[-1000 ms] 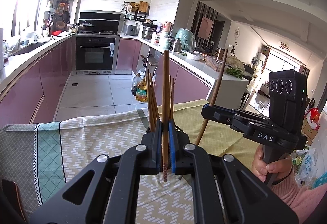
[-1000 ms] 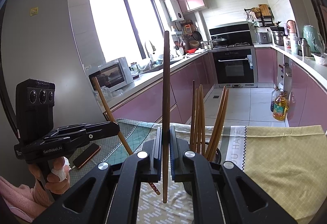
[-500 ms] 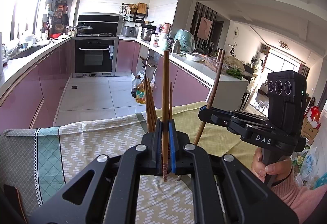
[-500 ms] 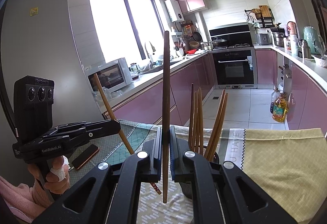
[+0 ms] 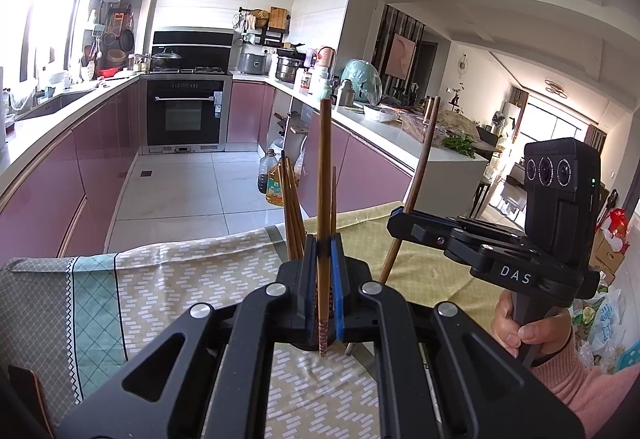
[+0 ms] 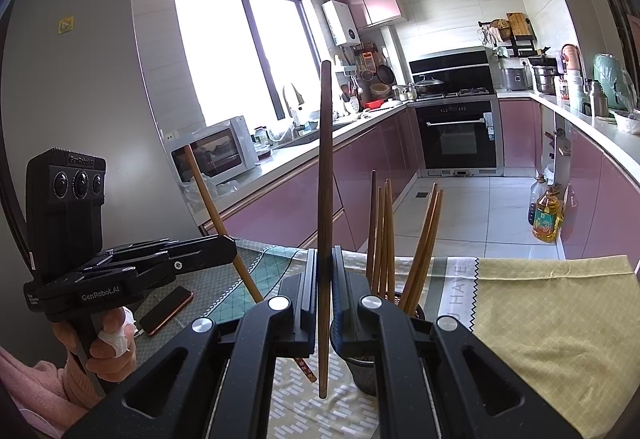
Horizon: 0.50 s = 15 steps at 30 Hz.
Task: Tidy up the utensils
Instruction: 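Lower both chopsticks tip-first into the black mesh cup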
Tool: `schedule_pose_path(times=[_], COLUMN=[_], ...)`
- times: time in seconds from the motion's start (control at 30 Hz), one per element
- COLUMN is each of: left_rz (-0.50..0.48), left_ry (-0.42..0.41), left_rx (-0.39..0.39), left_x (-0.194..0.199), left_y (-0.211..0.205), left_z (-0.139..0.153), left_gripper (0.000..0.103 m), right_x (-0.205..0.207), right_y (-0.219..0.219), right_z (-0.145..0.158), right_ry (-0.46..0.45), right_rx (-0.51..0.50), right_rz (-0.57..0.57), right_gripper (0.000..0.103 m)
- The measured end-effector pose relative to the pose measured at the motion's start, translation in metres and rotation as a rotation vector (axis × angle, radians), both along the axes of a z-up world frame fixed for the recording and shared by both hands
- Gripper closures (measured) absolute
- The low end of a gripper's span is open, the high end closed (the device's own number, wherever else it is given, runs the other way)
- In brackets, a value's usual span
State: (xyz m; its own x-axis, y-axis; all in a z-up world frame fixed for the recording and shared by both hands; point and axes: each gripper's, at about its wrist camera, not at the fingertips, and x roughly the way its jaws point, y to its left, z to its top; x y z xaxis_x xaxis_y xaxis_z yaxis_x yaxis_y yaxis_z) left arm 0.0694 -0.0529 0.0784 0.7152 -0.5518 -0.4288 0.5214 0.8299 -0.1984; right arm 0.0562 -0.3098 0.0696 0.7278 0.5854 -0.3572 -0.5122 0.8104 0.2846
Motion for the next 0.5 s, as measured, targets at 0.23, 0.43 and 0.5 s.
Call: schedule_pose_path(times=[0.23, 0.43, 0.5], left_rz=[0.003, 0.004, 0.004], left_ry=[-0.010, -0.021, -0.023], left_rx=[0.001, -0.002, -0.002], left_x=[0.000, 0.001, 0.001], left_y=[-0.001, -0.001, -0.001], left_z=[0.004, 0.009, 0.011], left_gripper=[0.096, 0.096, 0.096], right_x=[0.000, 0.001, 0.001], right_y=[0.000, 0.000, 0.000], right_z=[0.001, 0.002, 0.002], right_ry=[-0.006, -0.010, -0.010], right_rx=[0.002, 0.009, 0.008], right_rz=[-0.002, -0.001, 0.000], right_gripper=[0.097, 0.097, 0.097])
